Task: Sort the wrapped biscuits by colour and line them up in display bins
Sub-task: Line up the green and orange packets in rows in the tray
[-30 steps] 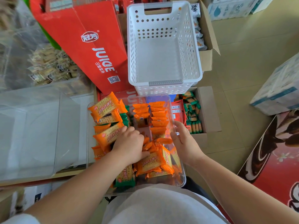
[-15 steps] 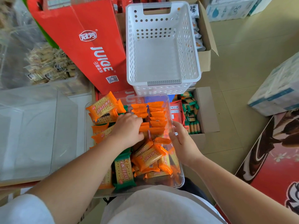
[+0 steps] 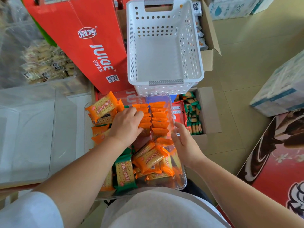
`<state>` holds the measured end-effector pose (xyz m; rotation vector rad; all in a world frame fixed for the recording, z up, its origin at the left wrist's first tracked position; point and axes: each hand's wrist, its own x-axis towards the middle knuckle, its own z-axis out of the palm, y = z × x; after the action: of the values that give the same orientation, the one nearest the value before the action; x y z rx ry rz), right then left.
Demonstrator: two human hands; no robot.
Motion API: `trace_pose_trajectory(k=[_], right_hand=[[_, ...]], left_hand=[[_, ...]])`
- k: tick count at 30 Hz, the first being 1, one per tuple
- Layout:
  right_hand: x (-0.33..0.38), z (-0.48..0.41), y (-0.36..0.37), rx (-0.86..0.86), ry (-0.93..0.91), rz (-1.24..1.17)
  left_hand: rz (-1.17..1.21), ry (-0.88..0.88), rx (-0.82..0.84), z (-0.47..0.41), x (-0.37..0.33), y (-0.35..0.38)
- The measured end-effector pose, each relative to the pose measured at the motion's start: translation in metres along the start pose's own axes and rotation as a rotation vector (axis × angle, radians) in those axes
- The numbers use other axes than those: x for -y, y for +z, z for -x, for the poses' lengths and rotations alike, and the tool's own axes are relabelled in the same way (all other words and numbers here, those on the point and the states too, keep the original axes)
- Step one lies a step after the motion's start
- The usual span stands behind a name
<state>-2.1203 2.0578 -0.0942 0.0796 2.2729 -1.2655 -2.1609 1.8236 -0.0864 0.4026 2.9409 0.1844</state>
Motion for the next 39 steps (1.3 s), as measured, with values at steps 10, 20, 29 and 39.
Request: trace_pose_trajectory(k=[10,20,29,39], right_hand=[[-0.002,-0.001,0.001,-0.015,-0.013,-0.015],[-0.004,-0.001,0.001,0.006,-0.02,-0.02],[-0.003,-0.001,0.001,-0.002,-0.022,-0.03],[-0.003,0.0,0.0,0.01,-0.021,-0.03]], left_hand=[[0.17,-0.036,0.37,0.031,-0.044,0.0],[0.246,-0.271,0.564,0.023,-0.054,0.018],[0.359,-0.222,0.487,0.025,-0.043,0.008],[0.517,-0.284,0.231,0.029,-0.033,-0.014]])
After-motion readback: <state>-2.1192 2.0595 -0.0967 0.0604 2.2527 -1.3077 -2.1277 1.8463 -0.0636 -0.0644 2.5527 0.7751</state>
